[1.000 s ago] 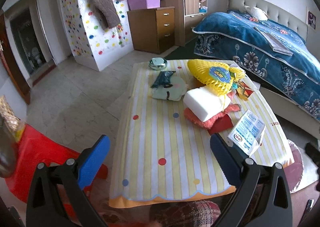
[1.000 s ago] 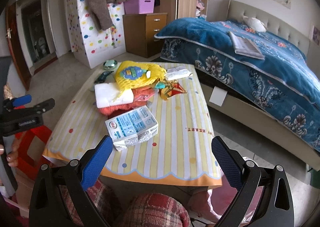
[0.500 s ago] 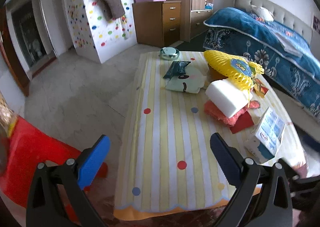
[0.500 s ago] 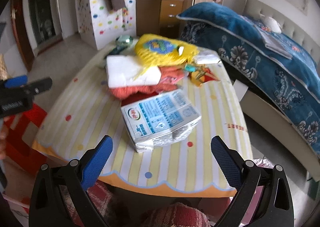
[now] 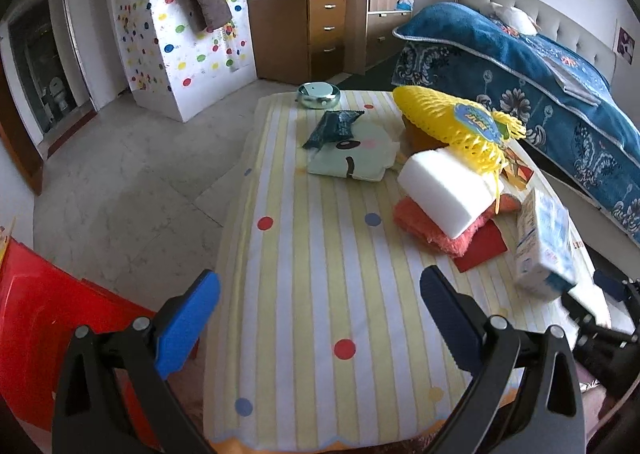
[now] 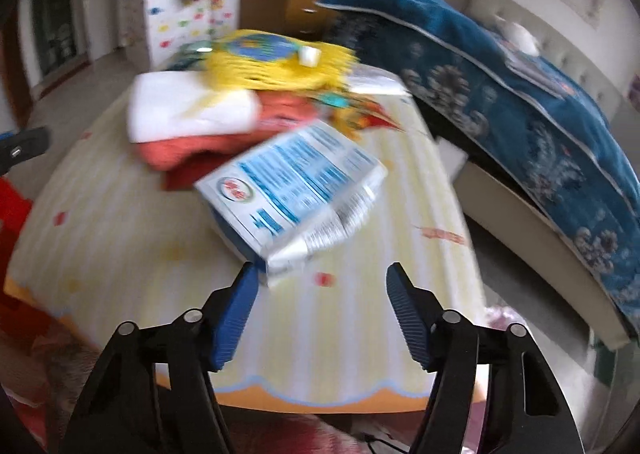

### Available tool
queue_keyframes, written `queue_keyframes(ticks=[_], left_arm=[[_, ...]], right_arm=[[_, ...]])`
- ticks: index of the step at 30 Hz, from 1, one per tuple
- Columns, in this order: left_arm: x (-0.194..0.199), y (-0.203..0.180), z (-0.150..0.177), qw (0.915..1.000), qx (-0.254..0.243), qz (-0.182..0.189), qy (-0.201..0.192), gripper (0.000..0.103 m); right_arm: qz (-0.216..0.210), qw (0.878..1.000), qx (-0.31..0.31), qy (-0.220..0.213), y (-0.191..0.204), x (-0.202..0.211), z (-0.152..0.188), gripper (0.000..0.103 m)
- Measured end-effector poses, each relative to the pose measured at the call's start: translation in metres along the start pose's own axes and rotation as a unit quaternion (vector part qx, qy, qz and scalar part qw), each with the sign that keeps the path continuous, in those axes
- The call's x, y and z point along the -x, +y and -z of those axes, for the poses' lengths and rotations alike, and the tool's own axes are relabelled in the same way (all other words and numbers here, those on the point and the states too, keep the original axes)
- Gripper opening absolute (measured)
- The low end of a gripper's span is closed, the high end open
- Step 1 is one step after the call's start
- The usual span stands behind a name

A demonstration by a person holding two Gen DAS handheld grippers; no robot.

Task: Collect trash
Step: 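Grasp the white-blue milk carton with the right gripper while the left gripper grasps the white foam block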

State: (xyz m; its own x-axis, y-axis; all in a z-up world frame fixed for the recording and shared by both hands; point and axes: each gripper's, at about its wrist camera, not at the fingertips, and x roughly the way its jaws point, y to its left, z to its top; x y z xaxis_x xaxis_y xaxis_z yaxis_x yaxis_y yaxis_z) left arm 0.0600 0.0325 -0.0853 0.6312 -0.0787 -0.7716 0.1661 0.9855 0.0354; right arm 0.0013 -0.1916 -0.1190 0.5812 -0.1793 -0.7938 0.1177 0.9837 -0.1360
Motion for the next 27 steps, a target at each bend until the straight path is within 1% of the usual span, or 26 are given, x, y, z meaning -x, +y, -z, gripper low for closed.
queue_keyframes(ticks=[2,3,5,6,7,9,12,18,21,24,25,27], left_arm=[[-0.004,-0.004,0.000,1.0000,-0.003,0.000,0.003,0.097],[-0.005,-0.006,0.000,1.0000,-0.003,0.000,0.004,0.097],[-0.007,-0.011,-0.001,1.0000,-0.005,0.000,0.004,0.097],[-0.008,-0.014,-0.002,1.0000,-0.007,-0.001,0.004,0.097],[-0.009,-0.015,-0.003,1.0000,-0.007,0.000,0.003,0.097],[-0.011,-0.019,-0.005,0.9999,-0.011,0.000,-0.001,0.097],[-0.015,-0.022,-0.007,0.9998,-0.019,-0.005,-0.005,0.097],[-0.026,-0.019,-0.010,0.9997,-0.022,-0.008,-0.005,0.097],[-0.028,-0.020,-0.013,0.9997,-0.021,0.010,-0.006,0.097],[-0.028,-0.025,-0.014,0.9990,-0.027,0.031,-0.014,0.097],[-0.027,-0.028,-0.015,0.9984,-0.031,0.042,-0.018,0.097],[-0.027,-0.035,-0.017,0.9971,-0.039,0.062,-0.022,0.097]], right_arm=[[0.012,1.000,-0.019,-0.003,-0.014,0.001,0.002,0.060],[0.005,0.999,-0.031,-0.010,-0.020,0.005,0.003,0.060],[-0.030,0.998,-0.050,-0.026,-0.025,0.014,0.003,0.067],[-0.047,0.997,-0.054,-0.037,-0.024,0.018,0.001,0.082],[-0.056,0.996,-0.054,-0.046,-0.023,0.020,-0.001,0.090],[-0.066,0.995,-0.048,-0.057,-0.015,0.020,-0.008,0.089],[-0.070,0.995,-0.041,-0.053,0.000,0.009,-0.021,0.089],[-0.051,0.997,-0.047,-0.039,0.017,-0.014,-0.040,0.090],[-0.040,0.998,-0.048,-0.026,0.015,-0.021,-0.038,0.090],[-0.045,0.997,-0.058,-0.020,0.004,-0.022,-0.028,0.087],[-0.046,0.997,-0.059,-0.019,0.001,-0.022,-0.025,0.078],[-0.048,0.997,-0.059,-0.019,-0.006,-0.019,-0.020,0.077]])
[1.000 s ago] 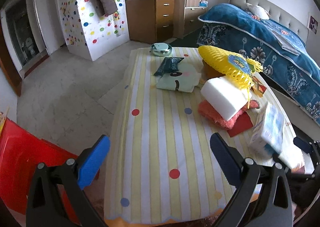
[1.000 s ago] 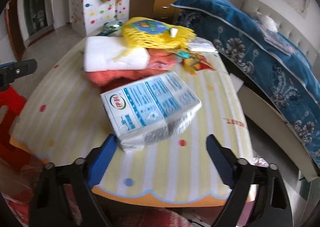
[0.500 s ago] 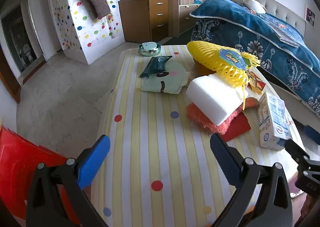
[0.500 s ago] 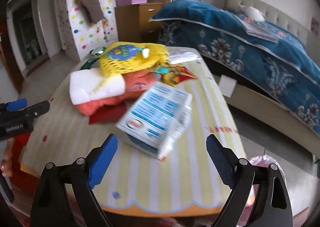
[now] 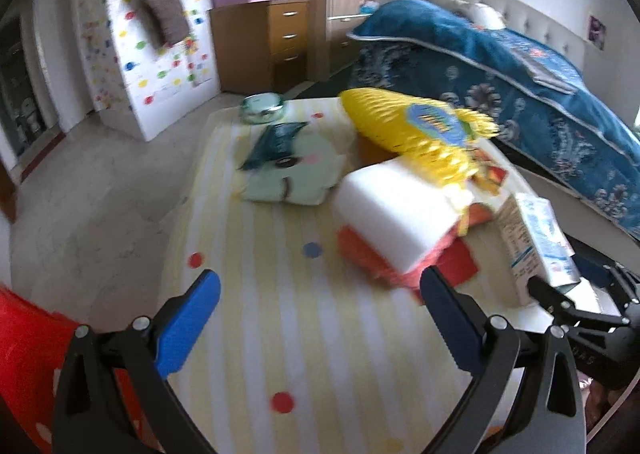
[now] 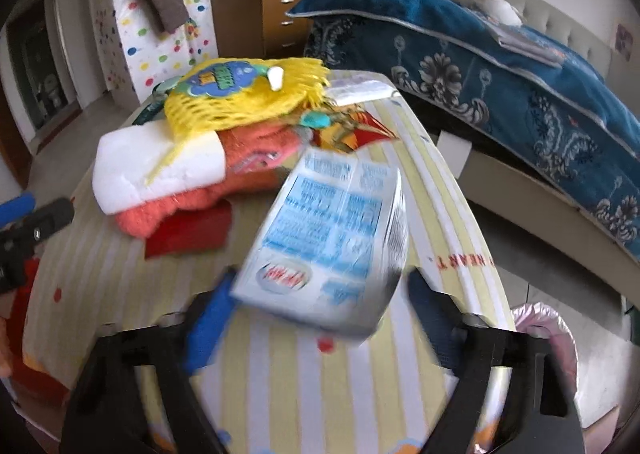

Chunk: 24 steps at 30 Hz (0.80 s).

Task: Collect trash
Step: 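Grasp the white-blue milk carton with the right gripper while the left gripper grasps the white foam block, then carry carton and foam block to the pink wastebasket and open both grippers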

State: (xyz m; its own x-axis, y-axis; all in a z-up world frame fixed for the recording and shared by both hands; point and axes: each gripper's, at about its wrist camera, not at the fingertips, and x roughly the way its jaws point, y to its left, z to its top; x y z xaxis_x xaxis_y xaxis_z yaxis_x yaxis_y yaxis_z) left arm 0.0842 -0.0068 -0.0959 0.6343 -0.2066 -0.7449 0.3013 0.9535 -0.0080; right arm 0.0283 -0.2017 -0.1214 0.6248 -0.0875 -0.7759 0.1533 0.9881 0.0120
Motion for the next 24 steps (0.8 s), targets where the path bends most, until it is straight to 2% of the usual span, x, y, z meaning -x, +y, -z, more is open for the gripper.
queue_keyframes(ticks=[2,4,7,9,11,13,16,18,24], left_arm=[[-0.001,-0.009,-0.004,0.9998,-0.007,0.018,-0.003,0.096],[-0.003,-0.018,-0.008,0.9997,-0.014,0.020,-0.005,0.081],[-0.012,-0.030,-0.012,0.9992,-0.031,0.025,0.000,0.065],[-0.020,-0.038,-0.012,0.9984,-0.051,0.024,0.007,0.056],[-0.026,-0.047,-0.011,0.9971,-0.073,0.016,0.009,0.052],[-0.031,-0.055,-0.010,0.9962,-0.086,0.010,0.010,0.039],[-0.030,-0.059,-0.009,0.9954,-0.096,0.002,0.005,0.033],[-0.021,-0.058,-0.006,0.9956,-0.093,0.011,0.003,0.032],[0.027,-0.045,0.009,0.9971,-0.074,0.008,-0.019,0.032]], right_arm=[[-0.003,1.000,0.001,0.000,-0.004,0.001,0.002,0.077],[-0.005,1.000,-0.003,-0.003,-0.010,0.004,0.004,0.077],[-0.012,1.000,-0.007,-0.012,-0.018,0.012,0.006,0.076],[-0.015,1.000,-0.004,-0.015,-0.022,0.018,0.006,0.076],[-0.017,1.000,-0.003,-0.019,-0.026,0.023,0.005,0.076],[-0.019,1.000,-0.002,-0.022,-0.028,0.029,0.004,0.076],[-0.022,0.999,-0.003,-0.031,-0.033,0.038,0.004,0.076],[-0.026,0.999,-0.003,-0.036,-0.034,0.045,0.005,0.076],[-0.036,0.998,0.005,-0.046,-0.035,0.062,0.010,0.076]])
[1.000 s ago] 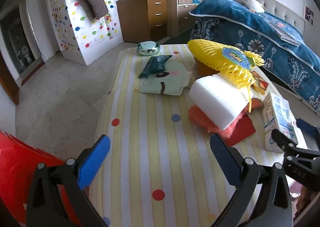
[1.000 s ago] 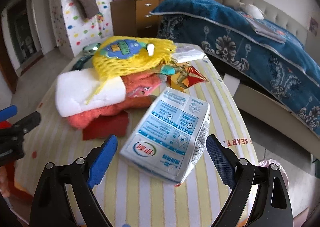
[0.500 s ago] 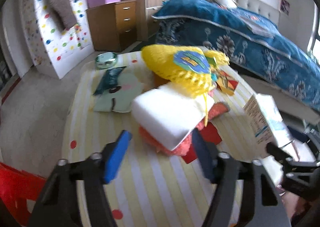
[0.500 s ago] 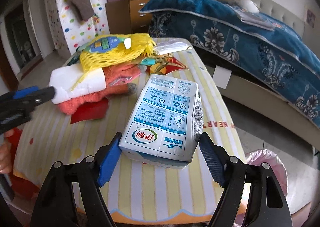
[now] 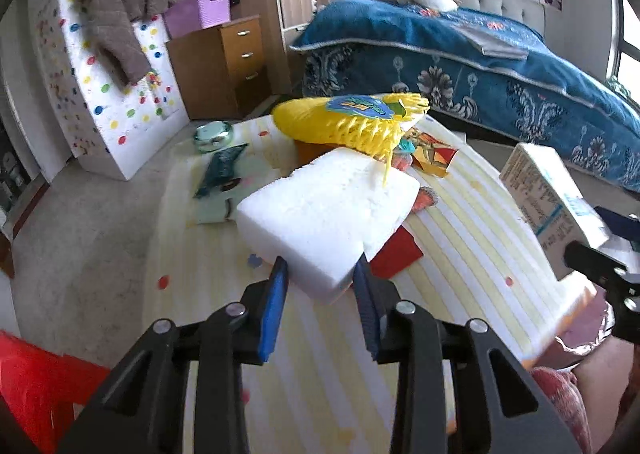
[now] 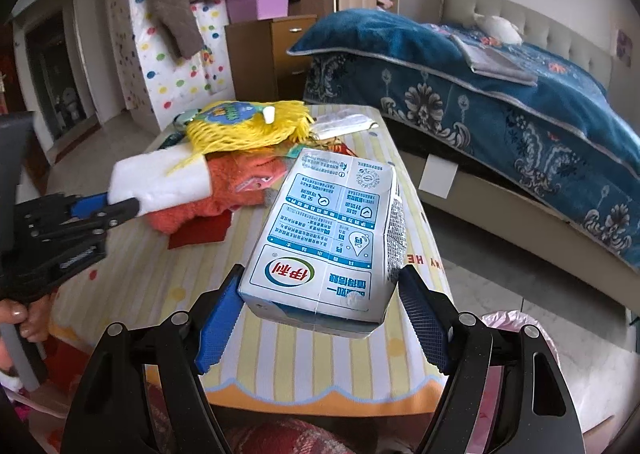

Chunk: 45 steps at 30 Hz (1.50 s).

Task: Collect trash
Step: 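Carry carton and foam block to the pink wastebasket and open both grippers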

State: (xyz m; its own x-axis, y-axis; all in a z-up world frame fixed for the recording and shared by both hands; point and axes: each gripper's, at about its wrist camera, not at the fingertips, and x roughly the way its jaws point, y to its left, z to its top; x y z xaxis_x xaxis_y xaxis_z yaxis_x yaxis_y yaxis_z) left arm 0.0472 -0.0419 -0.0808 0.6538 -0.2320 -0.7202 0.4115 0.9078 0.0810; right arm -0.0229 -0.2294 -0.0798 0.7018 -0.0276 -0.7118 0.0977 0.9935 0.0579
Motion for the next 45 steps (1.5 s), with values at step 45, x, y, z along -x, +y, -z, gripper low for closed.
queue_keyframes(ticks=[45], left_arm=[[-0.038,-0.336,-0.011,0.9510,-0.192,0.239,0.037,0.072]], right_arm=[[0.193,0.968,-0.161,0.010,-0.244,0.097,0.133,0.079]])
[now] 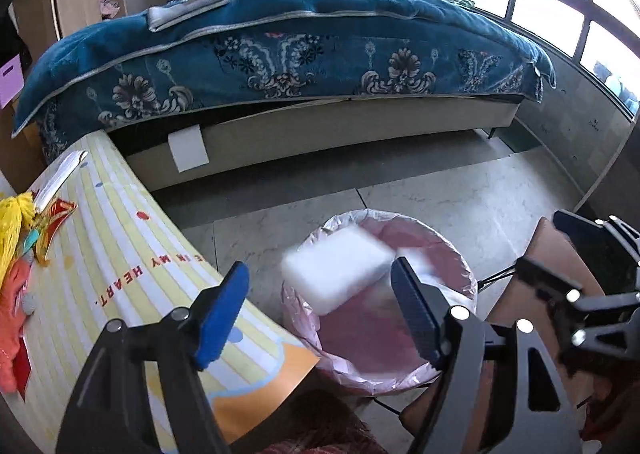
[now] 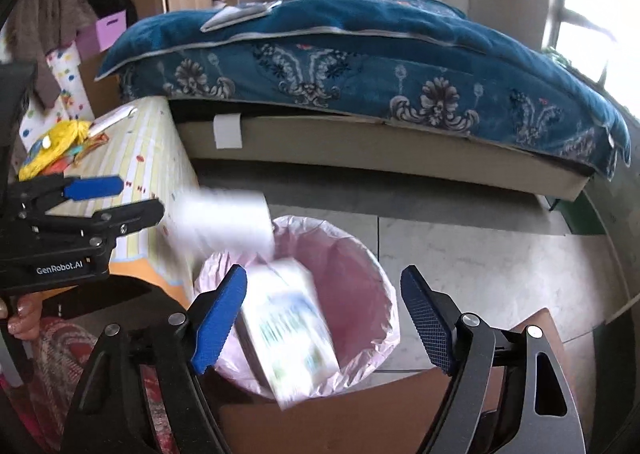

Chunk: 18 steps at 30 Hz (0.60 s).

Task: Collect trash
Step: 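Carry carton and foam block to the pink wastebasket and open both grippers, then move the left gripper back to the table and grasp the yellow foam net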

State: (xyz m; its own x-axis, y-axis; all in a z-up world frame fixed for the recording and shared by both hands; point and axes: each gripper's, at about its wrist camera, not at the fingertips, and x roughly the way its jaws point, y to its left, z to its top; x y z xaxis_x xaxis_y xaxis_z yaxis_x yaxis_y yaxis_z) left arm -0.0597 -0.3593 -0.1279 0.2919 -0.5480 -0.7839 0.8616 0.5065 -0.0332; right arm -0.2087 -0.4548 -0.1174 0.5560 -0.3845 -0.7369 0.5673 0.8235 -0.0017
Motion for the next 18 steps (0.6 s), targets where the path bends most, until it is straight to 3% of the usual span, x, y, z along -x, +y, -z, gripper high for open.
queue_keyframes(ticks=[8,14,18], left_arm=[[0.024,0.022,0.009,0.9994,0.028,-0.019,-0.011,0.072],[0.069,0.047,0.021,0.9952,0.049,-0.077,-0.034,0.072],[0.105,0.075,0.038,0.9880,0.084,-0.121,-0.046,0.073]], right_arm=[[-0.012,0.999,-0.027,-0.024,-0.004,0.019,0.000,0.079],[-0.045,0.997,-0.022,-0.055,0.013,0.046,-0.005,0.079],[-0.079,0.994,-0.007,-0.069,0.035,0.061,-0.010,0.079]])
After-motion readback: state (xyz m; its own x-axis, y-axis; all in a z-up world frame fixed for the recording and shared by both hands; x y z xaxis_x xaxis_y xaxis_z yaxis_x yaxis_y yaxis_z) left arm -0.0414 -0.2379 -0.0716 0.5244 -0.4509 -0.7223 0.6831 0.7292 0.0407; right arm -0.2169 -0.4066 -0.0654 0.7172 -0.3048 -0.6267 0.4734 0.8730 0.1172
